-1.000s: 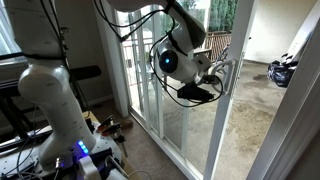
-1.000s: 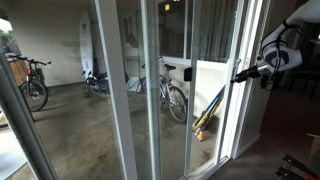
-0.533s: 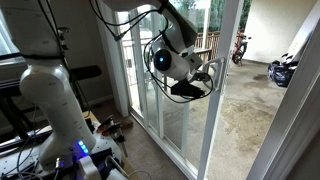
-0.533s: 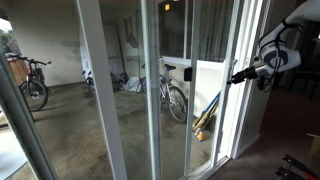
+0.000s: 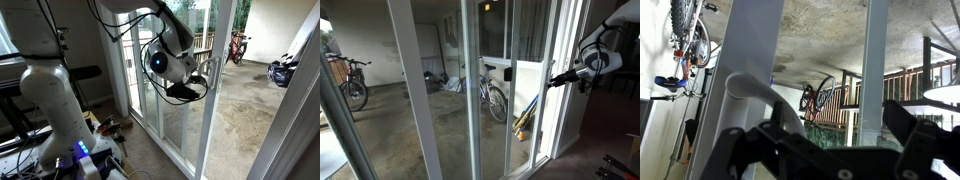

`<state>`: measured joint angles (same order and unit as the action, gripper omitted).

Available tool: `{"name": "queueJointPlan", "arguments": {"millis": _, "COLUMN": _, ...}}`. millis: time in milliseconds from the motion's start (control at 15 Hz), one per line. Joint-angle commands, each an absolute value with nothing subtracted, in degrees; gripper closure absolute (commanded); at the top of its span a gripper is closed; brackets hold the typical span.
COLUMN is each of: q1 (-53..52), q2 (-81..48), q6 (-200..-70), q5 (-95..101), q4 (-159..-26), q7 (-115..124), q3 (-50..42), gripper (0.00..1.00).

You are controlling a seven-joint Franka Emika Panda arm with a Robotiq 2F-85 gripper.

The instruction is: Slide the glass door to the left.

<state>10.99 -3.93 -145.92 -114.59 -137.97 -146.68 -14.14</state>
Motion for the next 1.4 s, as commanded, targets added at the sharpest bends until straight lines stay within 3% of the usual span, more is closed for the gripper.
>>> {"name": "queueJointPlan", "arguments": {"millis": 0, "q1": 11.20, "q2": -3.88, "q6": -145.95, "q5": -114.35, "q4": -138.14, "q7": -146.47, "q3": -13.93, "gripper": 0.00}}
{"name": "queueJointPlan", "arguments": {"millis": 667, "q1": 11.93, "q2": -2.55, "q6": -143.61, "q5": -112.44, "q4": -139.61, "q7": -145.79, "q3": -14.66, "gripper": 0.00}}
{"name": "queueJointPlan", "arguments": {"millis": 1333, "q1": 13.18, "q2": 7.20, "q6": -134.81, "q5": -107.24, "q4": -145.38, "q7": -148.75, "q3": -14.89, "gripper": 0.00}}
